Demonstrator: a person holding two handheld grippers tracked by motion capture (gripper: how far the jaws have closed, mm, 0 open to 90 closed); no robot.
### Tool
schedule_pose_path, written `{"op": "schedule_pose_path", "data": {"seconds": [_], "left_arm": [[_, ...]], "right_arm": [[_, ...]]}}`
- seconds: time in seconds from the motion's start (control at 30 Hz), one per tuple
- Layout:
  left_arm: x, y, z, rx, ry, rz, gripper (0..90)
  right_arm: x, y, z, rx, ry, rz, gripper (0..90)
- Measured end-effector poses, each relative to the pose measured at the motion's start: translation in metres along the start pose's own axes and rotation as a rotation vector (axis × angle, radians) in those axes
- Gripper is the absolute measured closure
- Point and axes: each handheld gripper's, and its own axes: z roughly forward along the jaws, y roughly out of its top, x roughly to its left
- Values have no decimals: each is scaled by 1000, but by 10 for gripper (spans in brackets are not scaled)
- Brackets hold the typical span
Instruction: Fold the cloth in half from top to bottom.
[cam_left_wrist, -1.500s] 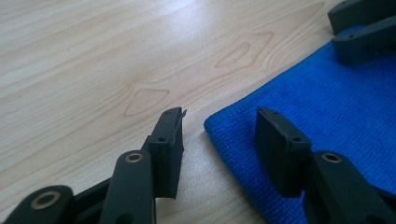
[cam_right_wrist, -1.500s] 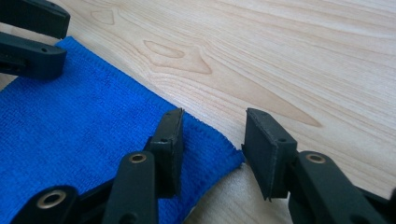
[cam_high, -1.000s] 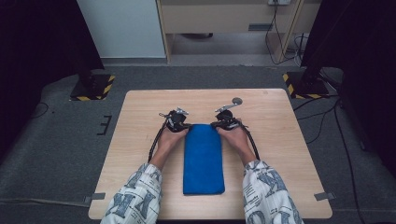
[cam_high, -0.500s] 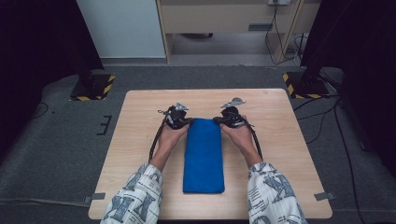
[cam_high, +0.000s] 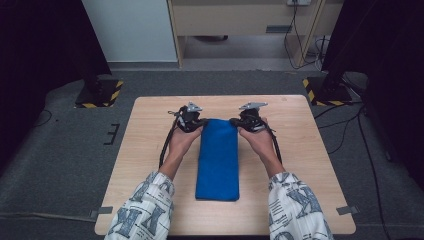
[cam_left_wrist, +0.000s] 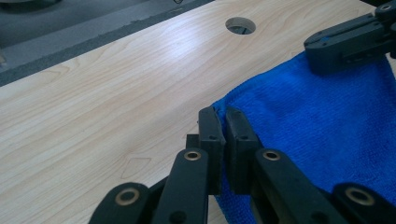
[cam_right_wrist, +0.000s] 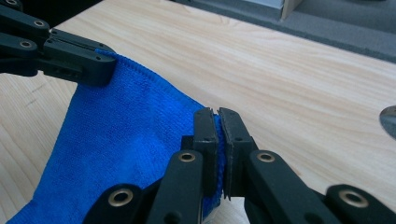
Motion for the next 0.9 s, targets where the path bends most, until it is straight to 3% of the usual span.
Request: {"op": "schedule_pose_path", "data": {"seconds": [0.5,0.9], "left_arm": [[1,3,-7,-11,0,2,868],[-2,4,-14,-22,-2,13,867]], "right_arm": [[1,4,-2,-19,0,0,867],[6,4,-7,-25,3,-62,861]]}}
